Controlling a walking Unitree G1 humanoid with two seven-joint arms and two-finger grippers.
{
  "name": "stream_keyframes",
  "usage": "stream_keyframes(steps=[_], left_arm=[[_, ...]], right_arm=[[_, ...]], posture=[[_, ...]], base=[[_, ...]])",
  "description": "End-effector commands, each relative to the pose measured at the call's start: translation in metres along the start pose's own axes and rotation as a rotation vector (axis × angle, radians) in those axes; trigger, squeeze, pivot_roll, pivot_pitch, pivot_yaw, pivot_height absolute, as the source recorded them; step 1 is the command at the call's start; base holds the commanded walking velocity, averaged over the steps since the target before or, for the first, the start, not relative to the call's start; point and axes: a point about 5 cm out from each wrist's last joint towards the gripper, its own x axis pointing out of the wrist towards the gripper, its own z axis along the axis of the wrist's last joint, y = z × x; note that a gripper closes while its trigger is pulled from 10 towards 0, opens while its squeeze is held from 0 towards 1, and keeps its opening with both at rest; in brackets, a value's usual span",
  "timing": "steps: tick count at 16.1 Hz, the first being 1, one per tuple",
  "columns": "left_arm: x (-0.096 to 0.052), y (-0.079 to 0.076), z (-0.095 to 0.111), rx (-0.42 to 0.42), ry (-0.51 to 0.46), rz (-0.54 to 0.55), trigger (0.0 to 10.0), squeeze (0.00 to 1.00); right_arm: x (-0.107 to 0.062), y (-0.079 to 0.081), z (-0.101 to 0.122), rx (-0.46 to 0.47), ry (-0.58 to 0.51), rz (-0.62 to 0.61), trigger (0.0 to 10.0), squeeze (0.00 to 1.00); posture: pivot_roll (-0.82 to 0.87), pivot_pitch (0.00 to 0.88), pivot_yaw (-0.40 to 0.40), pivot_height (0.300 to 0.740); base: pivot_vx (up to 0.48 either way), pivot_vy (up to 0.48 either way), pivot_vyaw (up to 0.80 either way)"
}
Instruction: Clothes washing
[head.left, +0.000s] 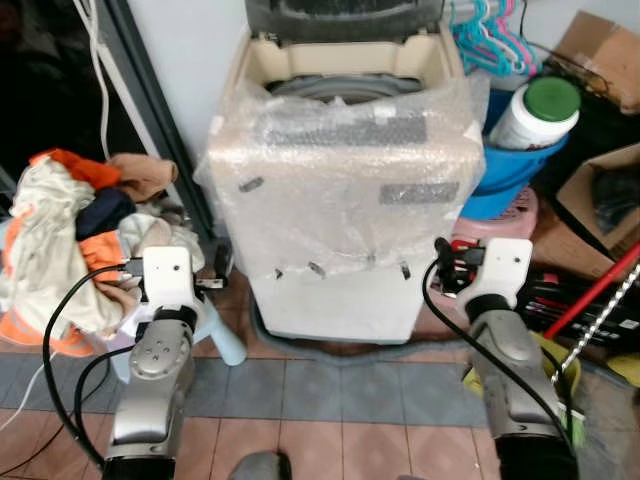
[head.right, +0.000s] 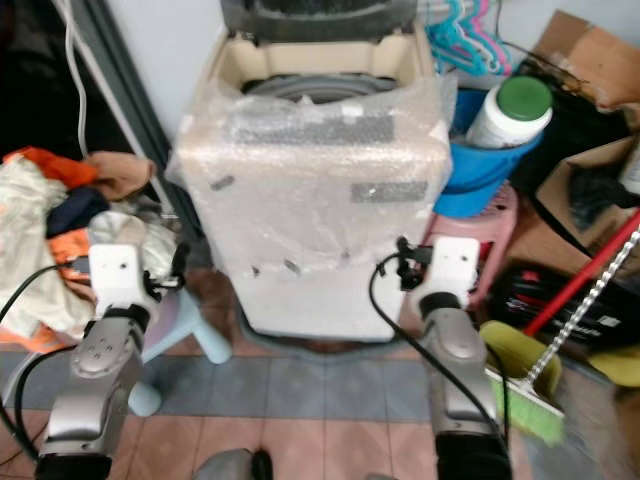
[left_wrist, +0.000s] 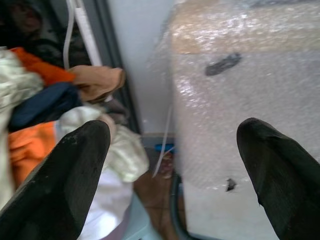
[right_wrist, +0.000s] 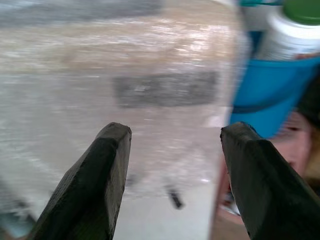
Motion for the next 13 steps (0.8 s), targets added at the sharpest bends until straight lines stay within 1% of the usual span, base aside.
stream_keyframes(steps=[1, 7, 11, 12, 13], left_arm=[[-0.001, 0.002, -0.002, 0.008, 0.012, 0.006, 10.0, 0.00], [-0.003, 0.001, -0.003, -0.012, 0.024, 0.019, 10.0, 0.00], [0.000, 0.006, 0.001, -0.009, 0.011, 0.055, 10.0, 0.00], [0.004, 0.004, 0.005, -0.005, -0.005, 0.054, 10.0, 0.00], [0.005, 0.003, 0.008, 0.003, -0.017, 0.052, 10.0, 0.00]], right_arm=[[-0.001, 0.000, 0.001, -0.001, -0.004, 0.004, 10.0, 0.00], [0.003, 0.001, 0.001, -0.011, -0.001, 0.009, 10.0, 0.00], [0.007, 0.003, 0.003, -0.003, 0.001, 0.008, 10.0, 0.00], [0.011, 0.009, 0.008, -0.019, -0.012, 0.027, 10.0, 0.00], [0.013, 0.012, 0.010, -0.032, -0.021, 0.037, 10.0, 0.00]], posture=[[-0.06, 0.001, 0.089, 0.740], [-0.05, 0.000, 0.077, 0.740], [-0.01, 0.029, 0.084, 0.740], [0.00, 0.033, 0.085, 0.740], [0.00, 0.034, 0.087, 0.740]], base=[[0.000, 0.368, 0.80], [0.000, 0.480, 0.80], [0.000, 0.480, 0.00], [0.000, 0.480, 0.00], [0.000, 0.480, 0.00]])
